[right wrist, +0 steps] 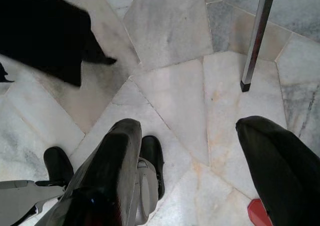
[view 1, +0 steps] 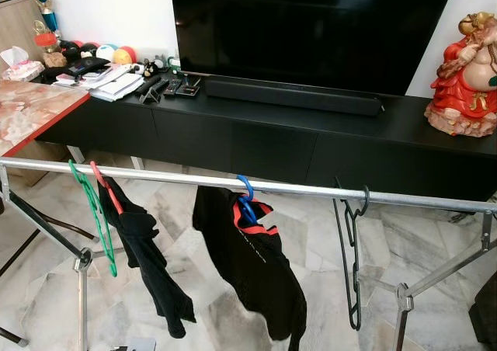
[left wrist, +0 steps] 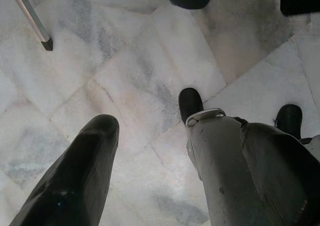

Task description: Hang hanger

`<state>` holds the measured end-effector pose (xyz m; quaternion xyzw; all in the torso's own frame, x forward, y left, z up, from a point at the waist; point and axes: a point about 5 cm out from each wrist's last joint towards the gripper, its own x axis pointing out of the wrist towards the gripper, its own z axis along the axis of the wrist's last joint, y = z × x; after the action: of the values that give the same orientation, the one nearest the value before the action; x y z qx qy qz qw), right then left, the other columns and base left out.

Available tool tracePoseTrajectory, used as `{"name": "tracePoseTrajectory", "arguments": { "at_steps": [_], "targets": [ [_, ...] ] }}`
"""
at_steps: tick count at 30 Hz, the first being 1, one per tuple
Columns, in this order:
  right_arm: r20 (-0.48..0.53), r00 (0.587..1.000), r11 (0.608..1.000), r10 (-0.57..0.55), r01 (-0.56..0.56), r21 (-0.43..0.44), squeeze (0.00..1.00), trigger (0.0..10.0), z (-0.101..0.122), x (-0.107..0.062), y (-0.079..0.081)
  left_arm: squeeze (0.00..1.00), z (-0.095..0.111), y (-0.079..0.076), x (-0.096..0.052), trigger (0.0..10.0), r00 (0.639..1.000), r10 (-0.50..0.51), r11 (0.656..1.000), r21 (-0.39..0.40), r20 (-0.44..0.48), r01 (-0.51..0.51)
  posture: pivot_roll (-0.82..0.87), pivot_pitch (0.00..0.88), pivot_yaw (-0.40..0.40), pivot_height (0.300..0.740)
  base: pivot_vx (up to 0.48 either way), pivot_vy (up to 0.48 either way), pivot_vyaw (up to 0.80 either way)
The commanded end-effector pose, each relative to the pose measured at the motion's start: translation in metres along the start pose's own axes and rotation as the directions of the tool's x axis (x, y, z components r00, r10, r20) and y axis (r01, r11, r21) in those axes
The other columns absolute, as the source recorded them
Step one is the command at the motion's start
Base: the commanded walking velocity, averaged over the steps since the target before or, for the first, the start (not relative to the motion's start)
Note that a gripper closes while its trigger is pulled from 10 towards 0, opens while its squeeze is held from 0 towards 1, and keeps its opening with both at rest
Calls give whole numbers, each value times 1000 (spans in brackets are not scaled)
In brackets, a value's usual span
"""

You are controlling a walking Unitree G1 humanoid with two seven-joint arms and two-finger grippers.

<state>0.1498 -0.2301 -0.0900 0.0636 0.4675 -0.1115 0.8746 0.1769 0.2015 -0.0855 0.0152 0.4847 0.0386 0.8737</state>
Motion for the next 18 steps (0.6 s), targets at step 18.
{"name": "tracePoseTrajectory", "arguments": {
  "at_steps": [18],
  "targets": [
    [-1,1000,1000,9,-9,18,0,10000,2,1,1,0,-37,-2,-6,10000,997,4,999,43,-83,0,-97,33,-16,740,0,0,0]
  ]
}}
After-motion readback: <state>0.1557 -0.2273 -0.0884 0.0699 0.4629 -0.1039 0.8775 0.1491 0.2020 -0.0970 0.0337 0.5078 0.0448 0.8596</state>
